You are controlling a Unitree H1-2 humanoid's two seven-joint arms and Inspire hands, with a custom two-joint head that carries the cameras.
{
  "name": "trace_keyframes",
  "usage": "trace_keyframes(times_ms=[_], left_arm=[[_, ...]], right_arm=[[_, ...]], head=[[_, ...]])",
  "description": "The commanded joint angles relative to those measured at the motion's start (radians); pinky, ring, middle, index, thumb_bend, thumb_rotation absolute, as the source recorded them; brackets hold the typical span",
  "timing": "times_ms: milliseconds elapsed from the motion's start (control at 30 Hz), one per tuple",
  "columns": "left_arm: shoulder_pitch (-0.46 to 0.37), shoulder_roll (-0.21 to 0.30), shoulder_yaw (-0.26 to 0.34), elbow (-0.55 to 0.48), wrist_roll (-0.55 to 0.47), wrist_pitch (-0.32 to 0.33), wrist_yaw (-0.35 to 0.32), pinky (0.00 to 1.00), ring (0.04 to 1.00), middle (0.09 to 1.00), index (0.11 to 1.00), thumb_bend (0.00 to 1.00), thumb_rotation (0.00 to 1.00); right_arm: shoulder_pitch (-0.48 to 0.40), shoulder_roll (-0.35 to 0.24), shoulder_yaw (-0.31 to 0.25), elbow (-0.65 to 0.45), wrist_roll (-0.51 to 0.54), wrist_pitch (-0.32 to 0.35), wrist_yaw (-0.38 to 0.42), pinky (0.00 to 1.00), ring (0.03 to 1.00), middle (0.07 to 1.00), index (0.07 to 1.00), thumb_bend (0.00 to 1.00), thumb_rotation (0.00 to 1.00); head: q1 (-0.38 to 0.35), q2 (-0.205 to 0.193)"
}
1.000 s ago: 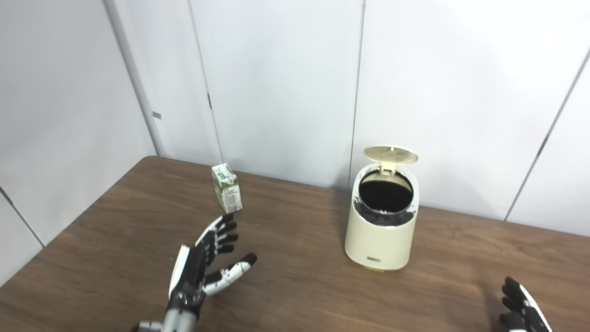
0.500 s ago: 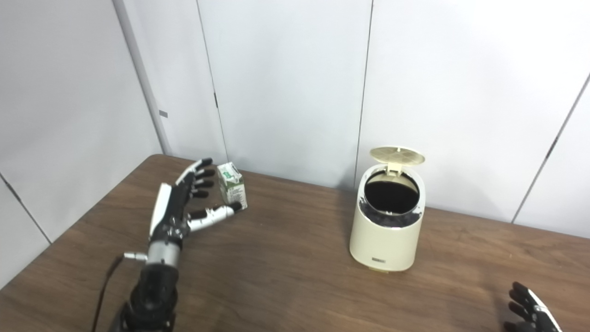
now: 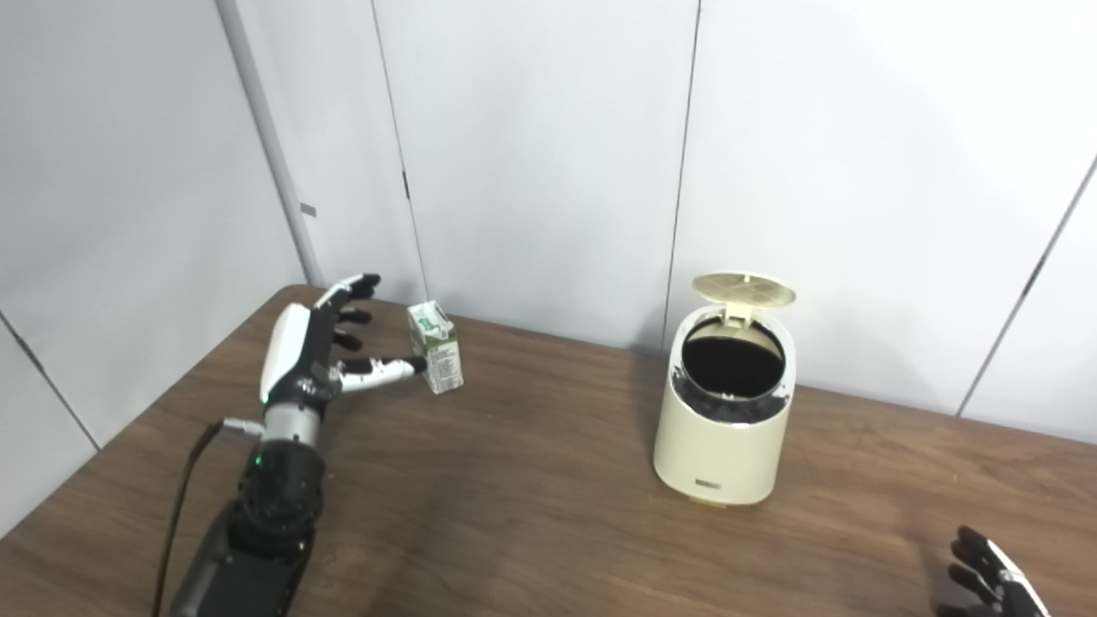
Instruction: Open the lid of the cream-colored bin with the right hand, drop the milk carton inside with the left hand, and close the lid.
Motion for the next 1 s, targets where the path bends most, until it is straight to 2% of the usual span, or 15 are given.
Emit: trace_keyframes(times_ms=[0, 133, 267, 500, 700, 967], left_arm=[[-0.05, 0.053, -0.021, 0.005, 0.055, 0.023, -0.006, 0.6, 0.755, 0.84, 0.873, 0.94, 0.15], [-0.093, 0.097, -0.064, 0.063, 0.082, 0.087, -0.053, 0.69, 0.855, 0.903, 0.888, 0.98, 0.16], [-0.127, 0.112, -0.076, 0.115, 0.059, 0.1, -0.085, 0.75, 0.921, 0.961, 0.92, 1.0, 0.19], [-0.19, 0.111, -0.101, 0.214, 0.045, 0.106, -0.095, 0.8, 0.95, 0.973, 0.934, 1.0, 0.24], [-0.241, 0.095, -0.099, 0.288, 0.001, 0.11, -0.097, 0.83, 0.965, 0.98, 0.947, 1.0, 0.22], [-0.277, 0.084, -0.11, 0.325, -0.044, 0.12, -0.108, 0.86, 0.965, 0.978, 0.956, 1.0, 0.22]], right_arm=[[-0.013, -0.002, 0.002, -0.031, -0.005, -0.033, -0.005, 0.66, 0.843, 0.874, 0.866, 0.81, 1.0], [-0.01, -0.003, 0.002, -0.031, -0.004, -0.035, -0.005, 0.68, 0.848, 0.873, 0.867, 0.81, 1.0], [-0.007, -0.001, 0.004, -0.04, -0.004, -0.028, -0.003, 0.66, 0.838, 0.866, 0.863, 0.82, 1.0], [-0.007, 0.0, 0.005, -0.042, -0.004, -0.021, -0.004, 0.69, 0.853, 0.873, 0.869, 0.83, 1.0], [-0.007, 0.004, 0.004, -0.043, -0.001, -0.004, -0.003, 0.67, 0.844, 0.871, 0.869, 0.84, 1.0], [-0.003, 0.002, 0.011, -0.06, -0.024, 0.01, -0.003, 0.65, 0.839, 0.869, 0.874, 0.82, 1.0]], head=[[-0.001, 0.001], [0.003, 0.003], [-0.001, 0.006], [-0.002, 0.012], [-0.011, 0.015], [-0.016, 0.02]])
